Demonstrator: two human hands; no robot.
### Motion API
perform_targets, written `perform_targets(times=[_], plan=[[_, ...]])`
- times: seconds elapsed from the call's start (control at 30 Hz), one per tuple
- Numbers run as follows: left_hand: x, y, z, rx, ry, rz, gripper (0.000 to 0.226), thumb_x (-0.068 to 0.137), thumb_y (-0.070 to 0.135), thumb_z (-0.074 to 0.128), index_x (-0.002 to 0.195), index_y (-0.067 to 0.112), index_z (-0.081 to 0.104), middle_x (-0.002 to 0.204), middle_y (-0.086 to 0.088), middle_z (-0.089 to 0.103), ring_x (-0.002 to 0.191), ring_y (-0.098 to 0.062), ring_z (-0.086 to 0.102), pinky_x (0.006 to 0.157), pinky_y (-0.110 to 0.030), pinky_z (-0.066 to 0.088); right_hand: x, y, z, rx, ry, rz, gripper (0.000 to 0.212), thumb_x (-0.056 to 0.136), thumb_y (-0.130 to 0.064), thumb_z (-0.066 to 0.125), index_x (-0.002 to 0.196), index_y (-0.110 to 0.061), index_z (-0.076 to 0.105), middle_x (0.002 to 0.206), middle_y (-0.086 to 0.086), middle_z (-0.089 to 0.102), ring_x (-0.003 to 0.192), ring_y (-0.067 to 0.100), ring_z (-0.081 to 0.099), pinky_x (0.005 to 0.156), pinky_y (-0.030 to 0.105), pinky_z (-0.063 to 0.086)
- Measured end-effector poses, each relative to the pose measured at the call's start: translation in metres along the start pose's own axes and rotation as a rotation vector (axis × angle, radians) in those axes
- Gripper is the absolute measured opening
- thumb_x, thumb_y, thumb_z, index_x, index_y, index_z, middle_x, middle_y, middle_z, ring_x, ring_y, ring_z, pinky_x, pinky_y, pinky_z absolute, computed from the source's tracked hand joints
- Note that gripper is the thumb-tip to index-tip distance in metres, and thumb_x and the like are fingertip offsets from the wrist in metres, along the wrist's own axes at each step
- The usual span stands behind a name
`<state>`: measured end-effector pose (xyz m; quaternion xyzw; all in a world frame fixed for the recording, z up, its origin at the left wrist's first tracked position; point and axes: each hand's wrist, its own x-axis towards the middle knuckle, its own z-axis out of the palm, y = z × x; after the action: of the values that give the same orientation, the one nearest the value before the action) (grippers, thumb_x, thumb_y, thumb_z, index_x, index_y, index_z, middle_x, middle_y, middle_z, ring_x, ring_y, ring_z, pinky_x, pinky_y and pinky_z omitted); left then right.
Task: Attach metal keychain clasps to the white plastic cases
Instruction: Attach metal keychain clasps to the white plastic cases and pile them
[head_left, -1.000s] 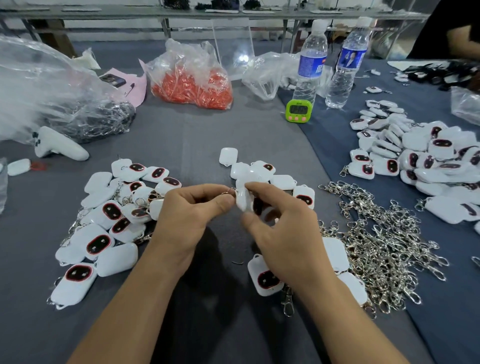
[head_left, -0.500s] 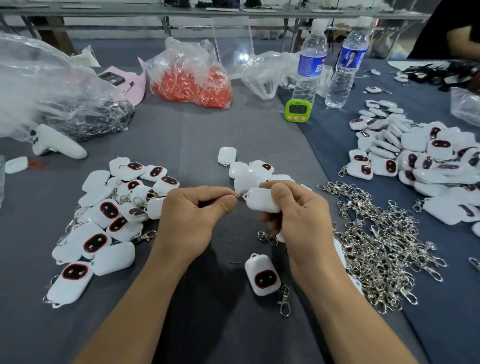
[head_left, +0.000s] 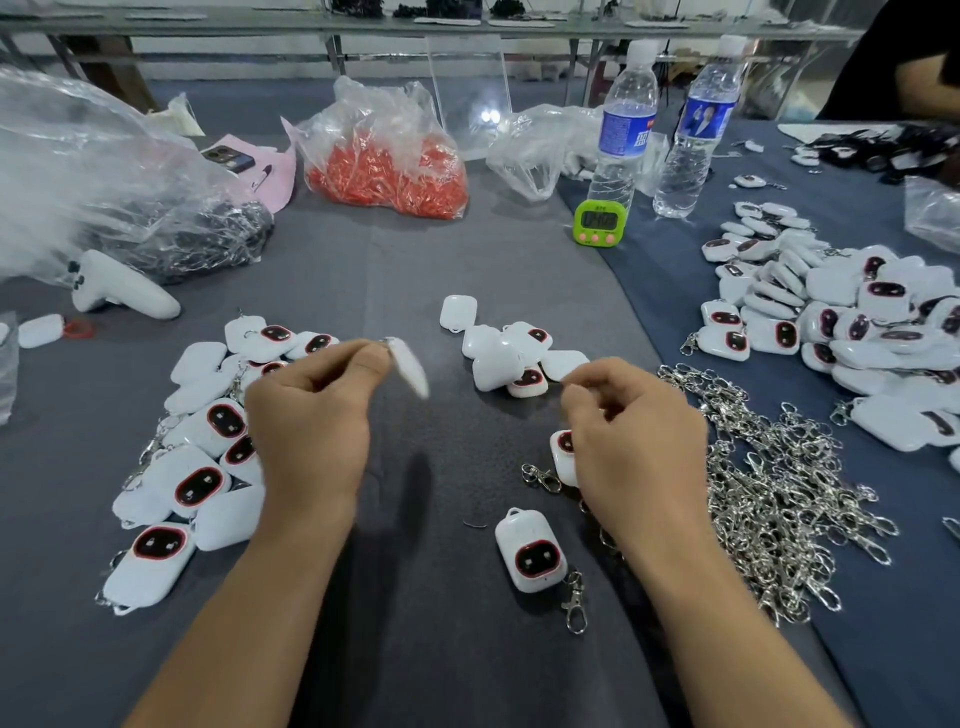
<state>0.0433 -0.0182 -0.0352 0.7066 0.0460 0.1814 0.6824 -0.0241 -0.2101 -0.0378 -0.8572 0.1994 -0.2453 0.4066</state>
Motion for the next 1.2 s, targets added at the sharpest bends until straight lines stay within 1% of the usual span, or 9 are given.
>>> perform_targets(times=[0.17,0.3,0.4,0.5,0.6,0.77,0.93,1.03,1.2], plan=[[0.005,-0.006,-0.016,0.646,0.204,0.137,0.017,0.084,0.029,0.065,0.093,0.032,0.08,0.074,0.013,0.071,0.075,-0.015,0.06,0.076,-0.033,0.045,0.001,0.004,-0.014,-0.554,-0.216,0.052,0.033,0.085,-0.059,0.055,0.083,-0.028,0.065,0.084,-0.004,0.068,0.084,0.027,0.064,0.07,0.035,0.047],[-0.008,-0.002,-0.003,0.863,0.22,0.263,0.035,0.083,0.018,0.064,0.116,0.024,0.074,0.085,-0.003,0.07,0.086,-0.033,0.058,0.087,-0.043,0.04,-0.005,-0.002,-0.012,-0.556,-0.308,-0.088,0.022,0.081,-0.046,0.065,0.096,-0.03,0.064,0.097,-0.006,0.069,0.093,0.028,0.065,0.073,0.035,0.048],[-0.03,0.003,0.016,0.77,-0.054,0.477,0.031,0.081,0.02,0.07,0.112,0.025,0.076,0.083,0.002,0.064,0.083,-0.026,0.059,0.083,-0.039,0.045,-0.004,-0.002,-0.011,-0.413,-0.262,-0.087,0.015,0.08,-0.038,0.067,0.091,-0.034,0.059,0.09,-0.008,0.067,0.089,0.026,0.064,0.076,0.038,0.052],[-0.052,-0.002,0.035,0.72,-0.536,0.347,0.024,0.082,0.041,0.073,0.106,0.041,0.075,0.098,0.016,0.062,0.093,-0.009,0.057,0.085,-0.033,0.049,0.001,0.003,-0.01,-0.243,-0.144,-0.027,0.021,0.079,-0.031,0.071,0.083,-0.028,0.05,0.075,-0.008,0.063,0.077,0.023,0.061,0.072,0.039,0.051],[-0.054,-0.008,0.04,0.755,-0.751,0.262,0.019,0.08,0.049,0.074,0.099,0.049,0.074,0.103,0.023,0.059,0.099,-0.003,0.056,0.089,-0.032,0.048,0.006,0.007,-0.009,-0.104,-0.052,0.04,0.022,0.081,-0.03,0.073,0.087,-0.028,0.052,0.073,-0.011,0.063,0.075,0.019,0.061,0.07,0.038,0.049],[-0.051,-0.01,0.039,0.649,-0.75,0.202,0.005,0.076,0.036,0.082,0.079,0.038,0.078,0.087,0.019,0.063,0.084,0.0,0.059,0.078,-0.023,0.048,0.009,0.011,-0.004,-0.043,0.016,0.022,0.011,0.085,-0.032,0.068,0.086,-0.027,0.057,0.074,-0.01,0.065,0.076,0.019,0.063,0.071,0.037,0.048],[-0.046,-0.013,0.037,0.452,-0.513,0.15,0.012,0.077,0.029,0.084,0.072,0.036,0.075,0.078,0.023,0.068,0.071,0.005,0.061,0.065,-0.004,0.039,0.007,0.007,-0.002,0.416,-0.114,0.174,0.022,0.09,-0.012,0.063,0.08,-0.027,0.051,0.064,-0.002,0.069,0.054,0.027,0.071,0.052,0.037,0.052],[-0.041,-0.013,0.038,0.173,-0.417,-0.023,0.014,0.084,0.018,0.079,0.074,0.026,0.077,0.068,0.01,0.073,0.056,0.0,0.062,0.058,-0.011,0.046,0.004,0.003,0.005,0.511,-0.265,0.193,0.017,0.087,-0.006,0.065,0.083,-0.022,0.068,0.07,-0.001,0.07,0.059,0.022,0.066,0.051,0.031,0.05],[-0.038,-0.008,0.038,-0.031,-0.428,-0.178,0.019,0.088,0.012,0.076,0.078,0.026,0.082,0.074,-0.003,0.077,0.065,-0.016,0.069,0.065,-0.027,0.06,-0.01,-0.002,0.019,0.525,-0.441,0.131,0.01,0.077,-0.018,0.071,0.083,-0.025,0.075,0.065,-0.01,0.068,0.056,0.004,0.056,0.051,0.021,0.044]])
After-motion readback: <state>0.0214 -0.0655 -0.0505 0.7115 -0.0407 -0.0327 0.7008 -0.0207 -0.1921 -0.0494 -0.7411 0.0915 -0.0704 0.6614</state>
